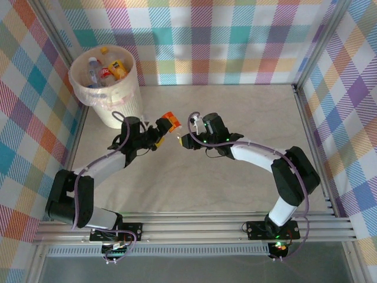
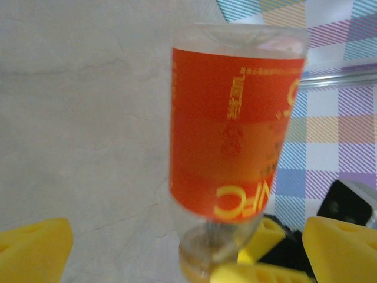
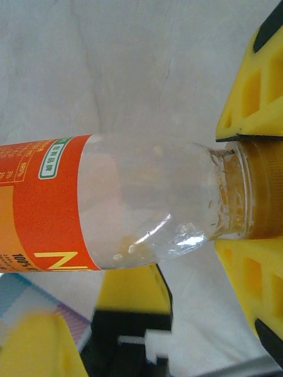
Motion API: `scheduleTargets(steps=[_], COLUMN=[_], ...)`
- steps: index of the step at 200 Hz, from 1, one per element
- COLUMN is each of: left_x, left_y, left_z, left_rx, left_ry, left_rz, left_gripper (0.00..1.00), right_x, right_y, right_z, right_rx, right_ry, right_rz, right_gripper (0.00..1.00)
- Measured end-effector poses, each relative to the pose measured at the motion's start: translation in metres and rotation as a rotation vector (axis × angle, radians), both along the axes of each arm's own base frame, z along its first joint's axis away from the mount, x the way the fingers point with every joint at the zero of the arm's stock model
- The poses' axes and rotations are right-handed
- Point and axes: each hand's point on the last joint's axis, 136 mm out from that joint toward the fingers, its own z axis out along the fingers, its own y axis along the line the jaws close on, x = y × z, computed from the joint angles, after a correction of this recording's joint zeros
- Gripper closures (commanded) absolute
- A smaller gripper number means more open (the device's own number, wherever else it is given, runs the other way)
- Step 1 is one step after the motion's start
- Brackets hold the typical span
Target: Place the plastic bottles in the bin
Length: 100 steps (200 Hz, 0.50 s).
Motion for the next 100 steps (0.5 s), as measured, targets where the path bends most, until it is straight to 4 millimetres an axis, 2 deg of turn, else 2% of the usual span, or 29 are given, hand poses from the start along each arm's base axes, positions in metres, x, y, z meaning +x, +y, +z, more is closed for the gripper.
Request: scheduleTargets(steps=[28, 52, 100], left_x=[0.014, 0.022, 0.029], left_y=[-0.004, 0.004, 0.001], left_z=[0.011, 0.008, -0.005], left_rx=[0.024, 0.059, 0.1], left_ry=[-0.041, -0.048, -0.046], left_rz=[0.044, 0.098, 0.083], left_gripper=[0.02, 0.08, 0.34], right_x=[-0.013, -0.023, -0.038], right_y=[0.009, 0.011, 0.012], right_z=[0.012, 0.014, 0.007], right_rx=[0.046, 0.078, 0.097], right_ry=[0.02, 0.048, 0.104], right_rz=[0.042, 0.068, 0.112], right_gripper=[0.78, 0.78, 0.75])
